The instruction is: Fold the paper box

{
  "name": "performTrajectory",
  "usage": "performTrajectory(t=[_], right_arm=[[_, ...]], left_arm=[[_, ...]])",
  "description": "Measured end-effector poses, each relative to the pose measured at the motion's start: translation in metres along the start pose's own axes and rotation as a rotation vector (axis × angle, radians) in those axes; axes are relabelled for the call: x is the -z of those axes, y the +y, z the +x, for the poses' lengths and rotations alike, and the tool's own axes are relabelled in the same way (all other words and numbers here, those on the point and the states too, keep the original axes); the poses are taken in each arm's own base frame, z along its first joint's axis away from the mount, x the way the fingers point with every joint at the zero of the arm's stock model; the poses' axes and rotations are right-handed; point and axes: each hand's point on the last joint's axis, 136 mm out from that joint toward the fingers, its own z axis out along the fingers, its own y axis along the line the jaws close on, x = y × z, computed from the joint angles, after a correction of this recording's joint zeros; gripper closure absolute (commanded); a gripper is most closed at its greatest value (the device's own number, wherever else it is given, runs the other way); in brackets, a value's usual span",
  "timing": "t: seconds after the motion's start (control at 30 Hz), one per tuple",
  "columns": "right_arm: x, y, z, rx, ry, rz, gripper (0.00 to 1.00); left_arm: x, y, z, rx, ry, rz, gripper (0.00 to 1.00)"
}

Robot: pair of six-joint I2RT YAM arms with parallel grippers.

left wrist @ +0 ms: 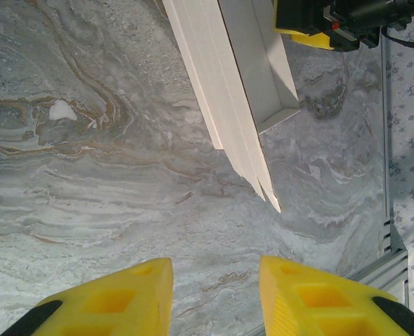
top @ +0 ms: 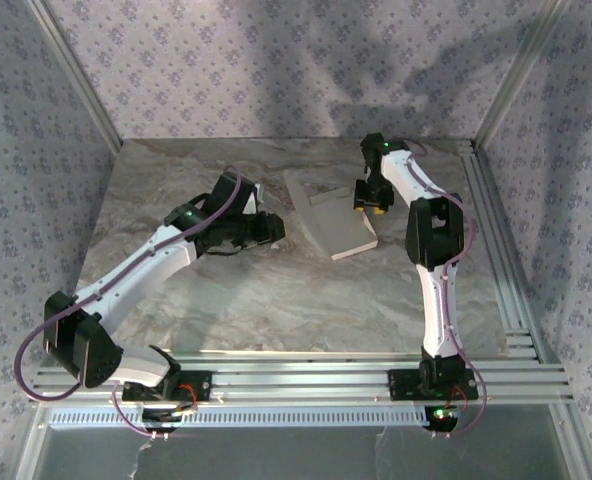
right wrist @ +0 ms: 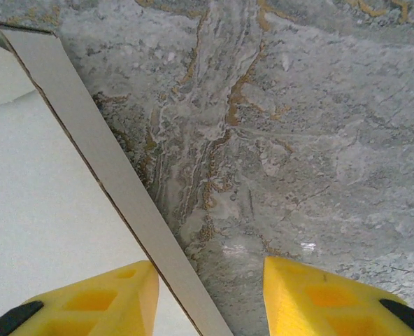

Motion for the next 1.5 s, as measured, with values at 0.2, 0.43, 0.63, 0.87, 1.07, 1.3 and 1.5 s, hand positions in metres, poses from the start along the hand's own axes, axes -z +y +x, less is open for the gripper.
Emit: performTrajectory(t=[0.2,0.43,0.63,0.87,1.07,1.3,1.5], right_arm=[[-0.005,0.0,0.001,-0.027,0.008,0.003,0.68],[-0.009,0.002,0.0,-0.111,0.002,0.005,0.85],[-0.013,0.0,0.009,-0.228,0.006,0.016,0.98],[-0.01,-0.008,0.029,-0.437,0.008,0.014,1.0],[-0.006,-0.014,0.074,-0.82,0.034,0.007,1.0],[-0.001,0.029,0.112,-1.14,0.077,-0.047,1.0],[0.005,0.084,0.123,-1.246,0.146,-0.135,0.75]], left_arm=[[0.014,-0.007,-0.006,-0.014,-0.052,0.034,0.63],[0.056,-0.018,-0.022,-0.012,-0.239,0.151,0.63],[0.092,-0.014,-0.045,0.029,-0.396,0.2,0.63],[0.102,-0.009,-0.054,0.052,-0.439,0.2,0.63],[0.102,-0.008,-0.055,0.06,-0.437,0.201,0.63],[0.087,0.001,-0.056,0.078,-0.404,0.168,0.63],[0.063,0.01,-0.052,0.096,-0.33,0.134,0.64]])
